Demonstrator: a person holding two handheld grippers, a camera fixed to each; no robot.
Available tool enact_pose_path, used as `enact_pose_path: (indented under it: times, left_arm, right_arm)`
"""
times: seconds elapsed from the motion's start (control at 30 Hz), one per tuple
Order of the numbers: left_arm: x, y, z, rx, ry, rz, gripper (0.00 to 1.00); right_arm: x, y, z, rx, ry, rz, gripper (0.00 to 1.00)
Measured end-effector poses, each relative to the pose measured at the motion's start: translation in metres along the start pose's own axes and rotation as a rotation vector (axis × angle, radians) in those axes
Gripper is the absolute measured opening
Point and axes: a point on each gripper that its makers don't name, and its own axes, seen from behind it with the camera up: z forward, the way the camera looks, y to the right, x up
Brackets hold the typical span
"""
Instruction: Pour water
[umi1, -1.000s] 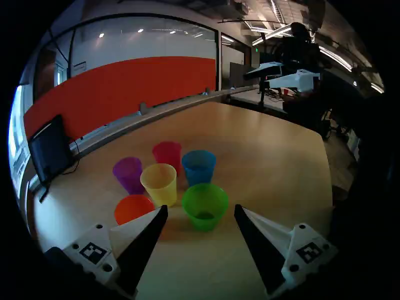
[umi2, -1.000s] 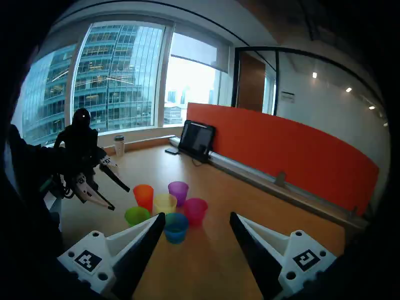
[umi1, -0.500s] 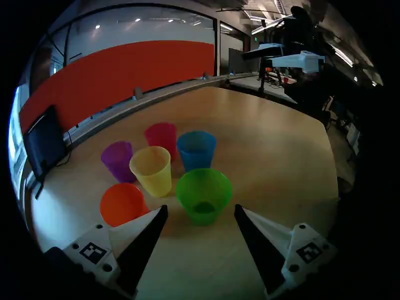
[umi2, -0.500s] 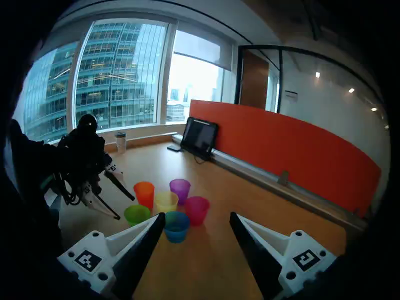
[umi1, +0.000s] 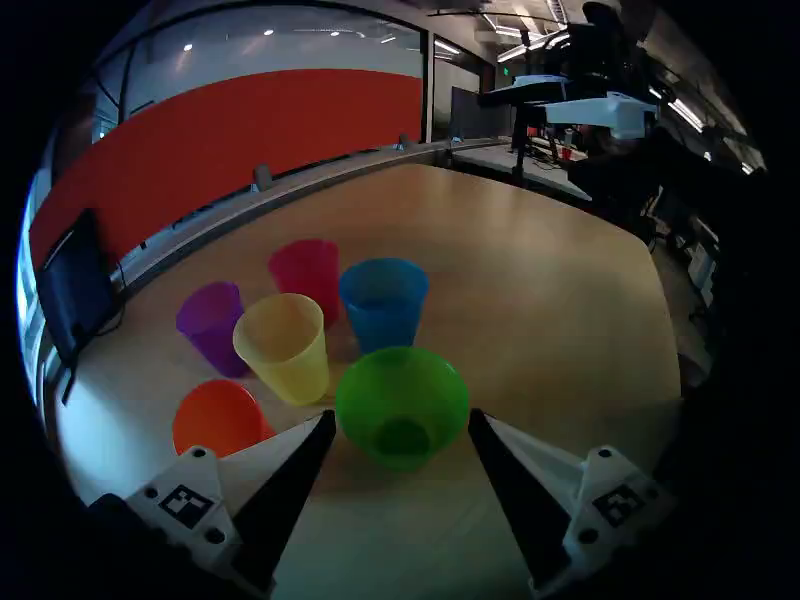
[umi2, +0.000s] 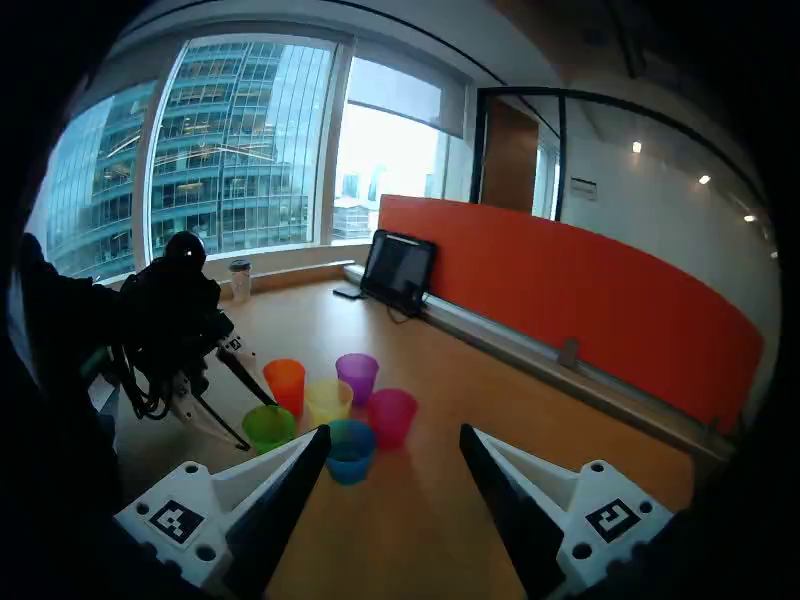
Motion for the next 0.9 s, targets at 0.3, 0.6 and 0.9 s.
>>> enact_pose_path:
  times: [0.3,0.6,0.9]
  left_arm:
    - [0.001,-0.003,0.015,-0.004,-0.013,-0.005,0.99]
    - [-0.002,-0.002,0.020,-0.005,-0.030,0.010,0.99]
    - [0.000,-0.004,0.021,0.010,-0.021,0.012,0.87]
  right_arm:
    - [0.000,0.003,0.000,-0.003,-0.003,0.001,1.00]
    - [-0.002,0.005,0.001,-0.007,-0.002,0.006,1.00]
    - [-0.002,0.005,0.002,-0.005,-0.005,0.005,1.00]
